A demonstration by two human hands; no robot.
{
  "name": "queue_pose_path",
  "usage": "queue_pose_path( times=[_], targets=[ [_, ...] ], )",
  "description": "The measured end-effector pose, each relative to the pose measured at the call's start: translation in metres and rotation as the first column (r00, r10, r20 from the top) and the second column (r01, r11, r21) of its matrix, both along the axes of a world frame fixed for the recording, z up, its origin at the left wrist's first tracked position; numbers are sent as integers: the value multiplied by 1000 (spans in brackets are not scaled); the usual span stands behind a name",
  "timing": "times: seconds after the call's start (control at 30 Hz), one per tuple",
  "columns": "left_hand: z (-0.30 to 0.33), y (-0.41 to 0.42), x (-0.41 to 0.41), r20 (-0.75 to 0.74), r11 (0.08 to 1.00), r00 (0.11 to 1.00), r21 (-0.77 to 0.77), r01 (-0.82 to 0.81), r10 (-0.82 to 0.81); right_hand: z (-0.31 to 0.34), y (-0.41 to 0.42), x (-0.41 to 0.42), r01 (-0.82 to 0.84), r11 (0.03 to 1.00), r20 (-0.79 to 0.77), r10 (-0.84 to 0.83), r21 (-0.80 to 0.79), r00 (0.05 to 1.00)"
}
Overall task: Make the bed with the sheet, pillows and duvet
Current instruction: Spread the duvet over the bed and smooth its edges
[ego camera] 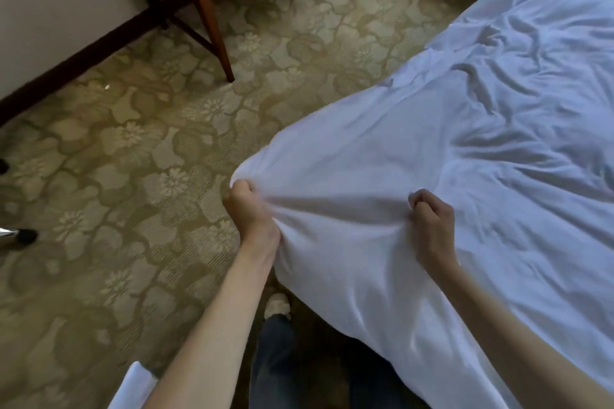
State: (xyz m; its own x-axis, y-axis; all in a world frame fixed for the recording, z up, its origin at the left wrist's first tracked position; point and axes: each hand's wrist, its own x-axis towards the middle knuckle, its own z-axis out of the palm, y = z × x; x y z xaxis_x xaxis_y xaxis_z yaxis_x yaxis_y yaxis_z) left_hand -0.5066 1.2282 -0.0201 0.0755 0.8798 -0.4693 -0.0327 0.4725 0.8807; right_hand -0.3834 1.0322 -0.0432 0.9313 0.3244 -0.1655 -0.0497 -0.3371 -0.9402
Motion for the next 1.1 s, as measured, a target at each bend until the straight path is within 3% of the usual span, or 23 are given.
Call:
queue_pose_path(
  times=[0.07, 0.13, 0.2, 0.27, 0.33, 0.4, 0.67, 0.87, 1.1],
  targets=[
    [2, 6, -25, -50, 989, 992, 97, -110, 115, 0, 8, -1, -9, 1000, -47, 9, -4, 999],
    [-16, 7, -48, -189, 980, 969, 150, -132, 159, -8, 17, -7, -45, 993, -37, 42, -107, 998],
    [-49, 5, -60, -374, 997, 927, 72, 14, 13, -19, 21, -17, -110, 975, -38, 105, -195, 994],
    [-79, 1, -63, -499, 956, 817, -114, 269, -289, -28, 21, -27, -175, 955, -66, 164, -239, 984],
    [-89, -7, -61, -476, 856, 713, -238, 459, -515, -36, 19, -35, -201, 940, -87, 184, -275, 979],
    [-93, -14, -59, -418, 785, 671, -220, 579, -612, -40, 17, -40, -201, 935, -101, 179, -292, 979],
    [-69, -13, -51, -317, 791, 726, -195, 579, -610, -21, -8, -45, -150, 940, -116, 120, -306, 986],
    [-21, -21, -18, -332, 669, 608, -103, 736, -721, 19, -29, -42, -20, 972, -72, 4, -233, 997],
    [35, -54, 42, -262, 472, 459, 17, 881, -849, 71, -76, -21, 259, 956, 5, -261, -136, 965]
  ],
)
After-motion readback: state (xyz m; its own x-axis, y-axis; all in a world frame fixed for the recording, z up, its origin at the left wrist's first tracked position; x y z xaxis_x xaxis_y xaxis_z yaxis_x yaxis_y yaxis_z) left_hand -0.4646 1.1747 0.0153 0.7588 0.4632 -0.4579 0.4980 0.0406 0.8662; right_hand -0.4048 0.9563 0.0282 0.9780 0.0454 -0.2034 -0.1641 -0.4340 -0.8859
